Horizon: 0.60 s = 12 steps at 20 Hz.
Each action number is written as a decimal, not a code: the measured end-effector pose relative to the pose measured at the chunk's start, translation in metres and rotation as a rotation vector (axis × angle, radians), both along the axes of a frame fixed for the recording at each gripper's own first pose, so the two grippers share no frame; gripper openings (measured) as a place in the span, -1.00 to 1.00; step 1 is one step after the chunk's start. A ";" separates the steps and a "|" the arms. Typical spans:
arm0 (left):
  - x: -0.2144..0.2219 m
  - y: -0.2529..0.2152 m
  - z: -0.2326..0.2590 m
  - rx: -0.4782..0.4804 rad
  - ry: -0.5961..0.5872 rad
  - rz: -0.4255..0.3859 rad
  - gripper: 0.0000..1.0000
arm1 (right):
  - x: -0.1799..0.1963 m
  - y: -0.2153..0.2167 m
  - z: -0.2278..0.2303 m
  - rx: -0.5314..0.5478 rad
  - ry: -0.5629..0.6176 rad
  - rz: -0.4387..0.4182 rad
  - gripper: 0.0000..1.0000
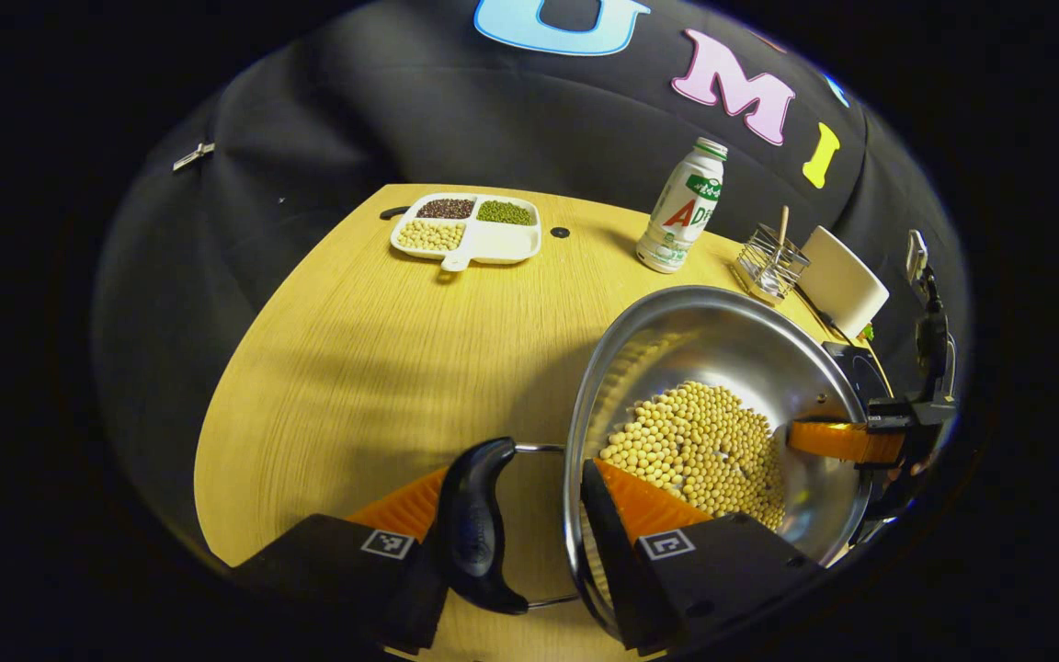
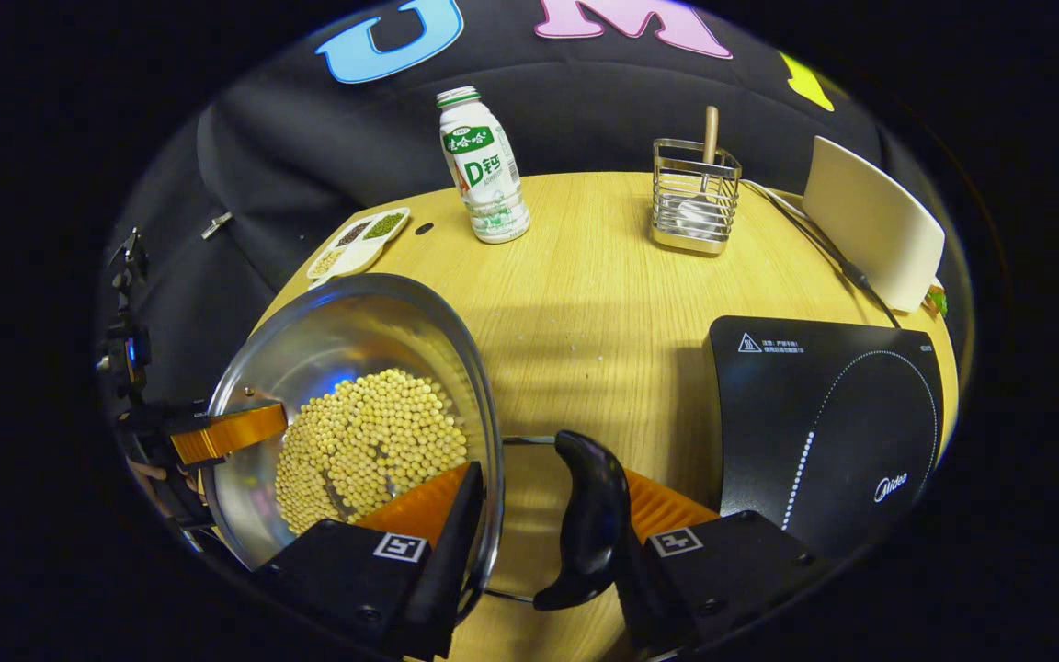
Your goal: First push the handle of the pot to place it horizontally, then grasp the pot with both hands and set it on the induction cooktop.
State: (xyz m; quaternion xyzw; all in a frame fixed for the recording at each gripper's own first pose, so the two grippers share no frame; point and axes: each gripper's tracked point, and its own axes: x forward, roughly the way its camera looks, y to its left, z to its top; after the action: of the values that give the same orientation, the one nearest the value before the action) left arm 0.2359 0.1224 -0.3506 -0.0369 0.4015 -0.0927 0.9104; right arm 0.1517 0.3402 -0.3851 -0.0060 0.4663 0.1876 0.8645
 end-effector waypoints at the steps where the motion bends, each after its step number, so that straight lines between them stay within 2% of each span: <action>1: 0.001 0.001 0.001 0.001 -0.003 -0.001 0.48 | 0.000 0.001 -0.001 0.006 0.007 0.000 0.46; 6: 0.001 0.002 0.000 -0.009 -0.006 -0.003 0.43 | -0.001 0.001 0.000 0.021 0.025 -0.014 0.34; 7: 0.001 0.001 0.001 -0.013 -0.001 -0.004 0.37 | 0.000 0.001 -0.001 0.027 0.031 -0.024 0.25; 8: 0.000 0.002 0.001 -0.017 0.003 0.000 0.36 | 0.000 0.002 0.001 0.034 0.034 -0.031 0.30; 12: -0.004 0.001 0.004 -0.041 0.003 0.032 0.24 | -0.004 0.001 0.000 0.034 0.045 -0.029 0.22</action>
State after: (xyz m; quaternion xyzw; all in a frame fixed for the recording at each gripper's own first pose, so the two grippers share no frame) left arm 0.2322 0.1238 -0.3464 -0.0620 0.4001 -0.0861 0.9103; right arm 0.1481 0.3416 -0.3856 0.0195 0.4824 0.1832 0.8564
